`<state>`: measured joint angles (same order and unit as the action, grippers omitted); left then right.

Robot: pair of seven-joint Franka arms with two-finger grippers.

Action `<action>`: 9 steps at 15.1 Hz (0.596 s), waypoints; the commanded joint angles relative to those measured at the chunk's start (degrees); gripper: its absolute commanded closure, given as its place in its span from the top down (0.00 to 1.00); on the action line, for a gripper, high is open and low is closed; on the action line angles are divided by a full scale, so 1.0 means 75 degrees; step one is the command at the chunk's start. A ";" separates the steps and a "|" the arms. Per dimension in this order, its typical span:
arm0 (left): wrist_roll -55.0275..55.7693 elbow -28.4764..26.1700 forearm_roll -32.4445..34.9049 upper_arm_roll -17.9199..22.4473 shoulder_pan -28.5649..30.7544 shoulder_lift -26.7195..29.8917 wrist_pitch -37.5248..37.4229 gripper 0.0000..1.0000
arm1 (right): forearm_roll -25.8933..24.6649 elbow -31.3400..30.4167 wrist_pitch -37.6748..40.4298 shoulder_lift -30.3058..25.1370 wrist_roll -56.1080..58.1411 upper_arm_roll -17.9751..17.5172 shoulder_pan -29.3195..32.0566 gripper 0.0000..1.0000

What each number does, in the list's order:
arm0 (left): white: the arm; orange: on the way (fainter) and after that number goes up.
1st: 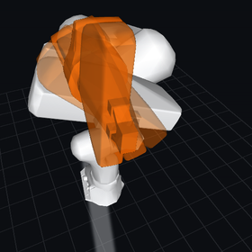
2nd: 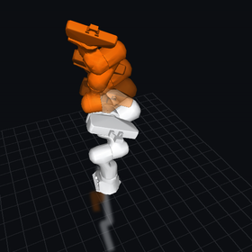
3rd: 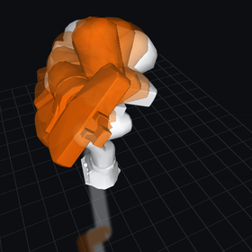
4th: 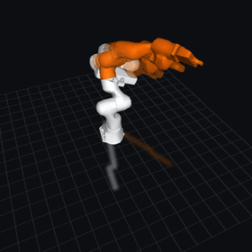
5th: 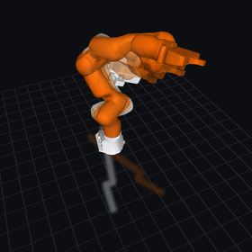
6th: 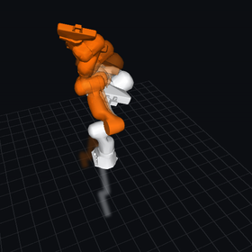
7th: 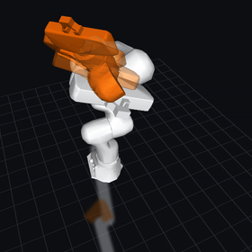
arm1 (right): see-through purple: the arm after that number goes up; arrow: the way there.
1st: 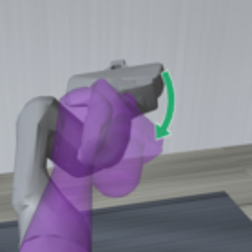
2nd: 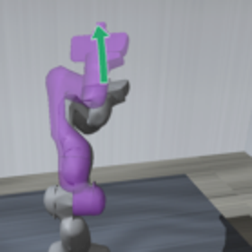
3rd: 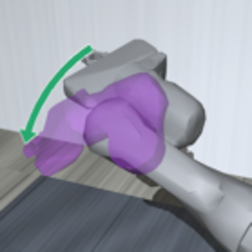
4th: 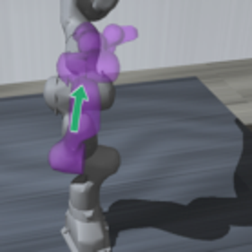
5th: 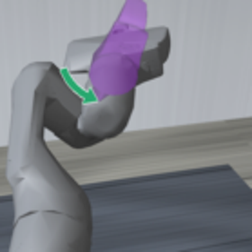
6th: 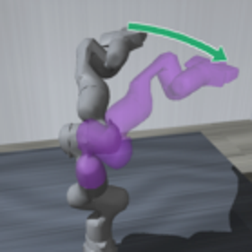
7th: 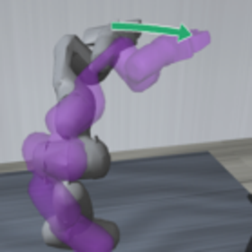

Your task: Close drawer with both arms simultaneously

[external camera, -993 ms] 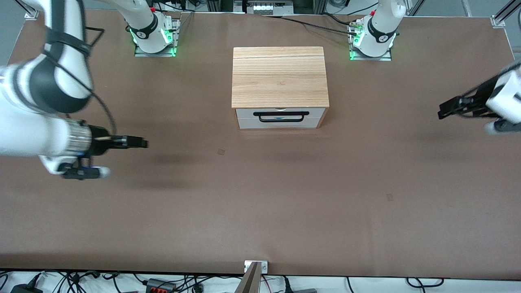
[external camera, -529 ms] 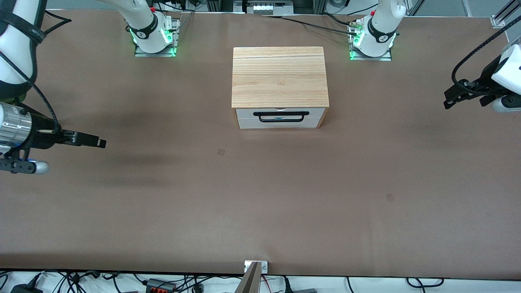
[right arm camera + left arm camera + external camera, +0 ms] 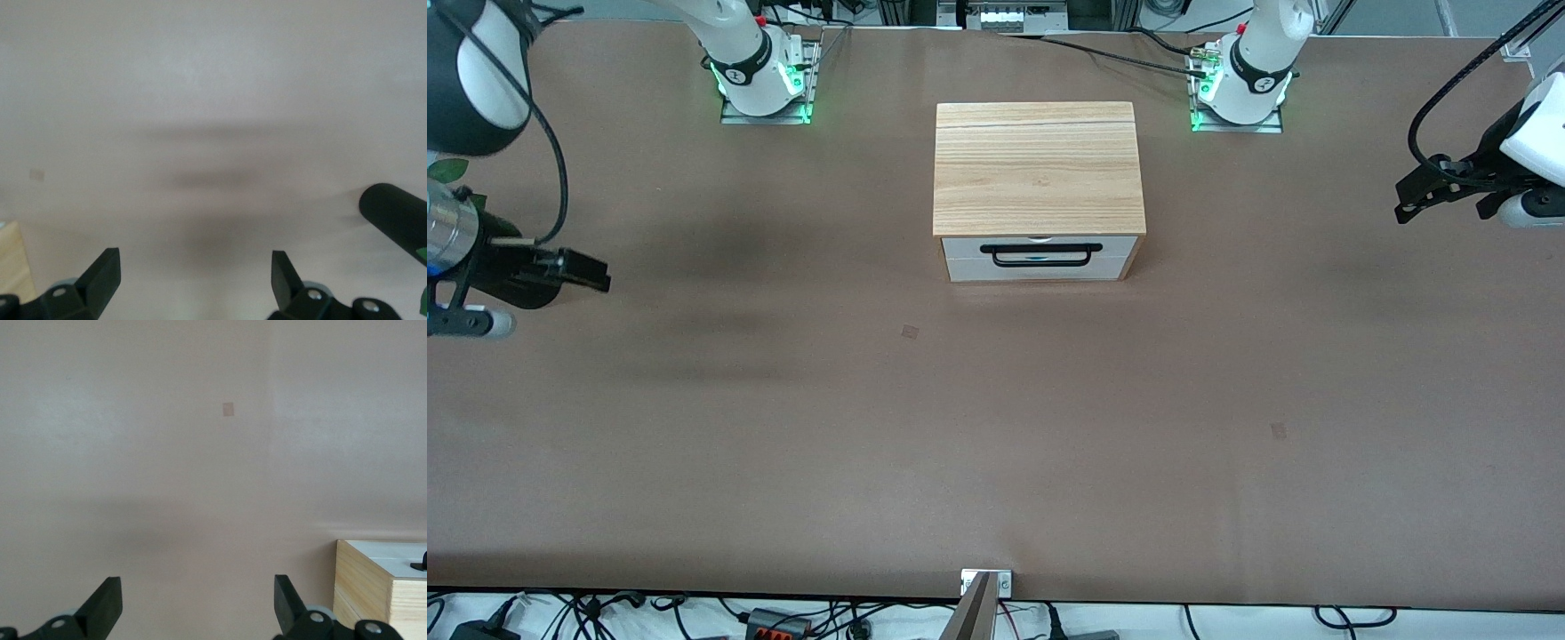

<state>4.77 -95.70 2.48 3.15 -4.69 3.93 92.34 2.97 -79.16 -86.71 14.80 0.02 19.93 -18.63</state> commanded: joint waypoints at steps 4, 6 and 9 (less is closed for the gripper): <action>-0.0120 0.0162 0.0079 0.0166 -0.0148 0.0004 -0.0206 1.00 | -0.0744 -0.2099 -0.0251 -0.1737 0.0279 -0.2105 0.1675 1.00; -0.0120 0.0174 0.0079 0.0166 -0.0160 0.0016 -0.0194 1.00 | -0.0924 -0.2172 -0.0252 -0.1809 0.0279 -0.2154 0.1687 1.00; -0.0120 0.0185 0.0079 0.0166 -0.0172 0.0027 -0.0206 1.00 | -0.0912 -0.2031 -0.0252 -0.1750 0.0279 -0.2107 0.1722 1.00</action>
<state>4.77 -95.39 2.48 3.59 -5.05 3.93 91.98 -3.01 -93.20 -87.58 2.71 1.27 5.10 -7.05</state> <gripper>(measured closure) 0.000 0.000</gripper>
